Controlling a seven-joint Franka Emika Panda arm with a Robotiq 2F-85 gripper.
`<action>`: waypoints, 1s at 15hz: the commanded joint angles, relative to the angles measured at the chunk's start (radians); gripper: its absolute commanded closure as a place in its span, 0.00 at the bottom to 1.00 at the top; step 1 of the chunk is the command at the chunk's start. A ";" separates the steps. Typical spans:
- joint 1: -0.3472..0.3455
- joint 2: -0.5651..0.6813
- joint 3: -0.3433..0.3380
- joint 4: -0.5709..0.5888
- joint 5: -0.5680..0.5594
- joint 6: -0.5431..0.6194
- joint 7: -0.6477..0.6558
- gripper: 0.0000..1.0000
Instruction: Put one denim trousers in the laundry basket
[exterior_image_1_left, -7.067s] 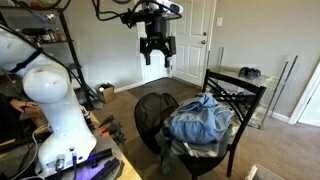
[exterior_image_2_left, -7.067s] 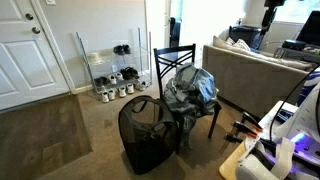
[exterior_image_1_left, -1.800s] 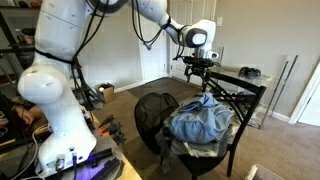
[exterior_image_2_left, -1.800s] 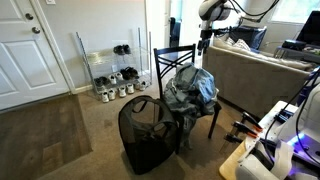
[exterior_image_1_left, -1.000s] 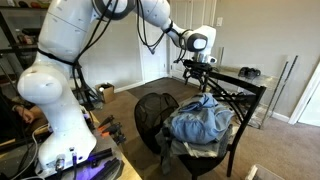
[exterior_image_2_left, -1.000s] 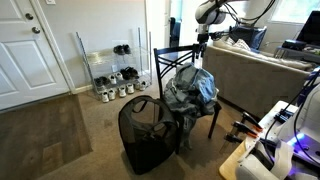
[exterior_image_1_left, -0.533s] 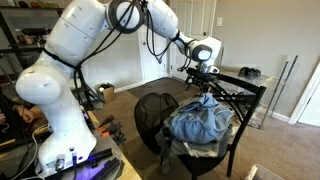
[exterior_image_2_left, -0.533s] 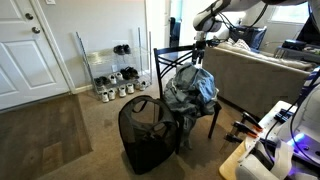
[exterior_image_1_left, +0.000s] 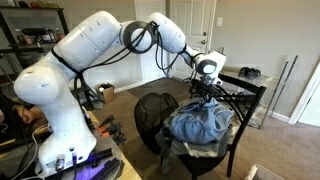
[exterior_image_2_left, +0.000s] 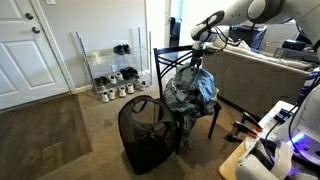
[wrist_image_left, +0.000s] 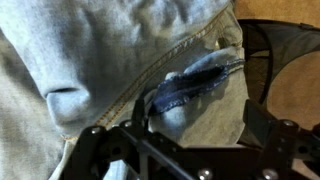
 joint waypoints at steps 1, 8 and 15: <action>0.005 0.040 -0.017 0.081 -0.039 -0.022 0.020 0.00; 0.025 0.115 -0.064 0.187 -0.137 -0.066 0.072 0.00; 0.072 0.163 -0.103 0.260 -0.249 -0.059 0.081 0.00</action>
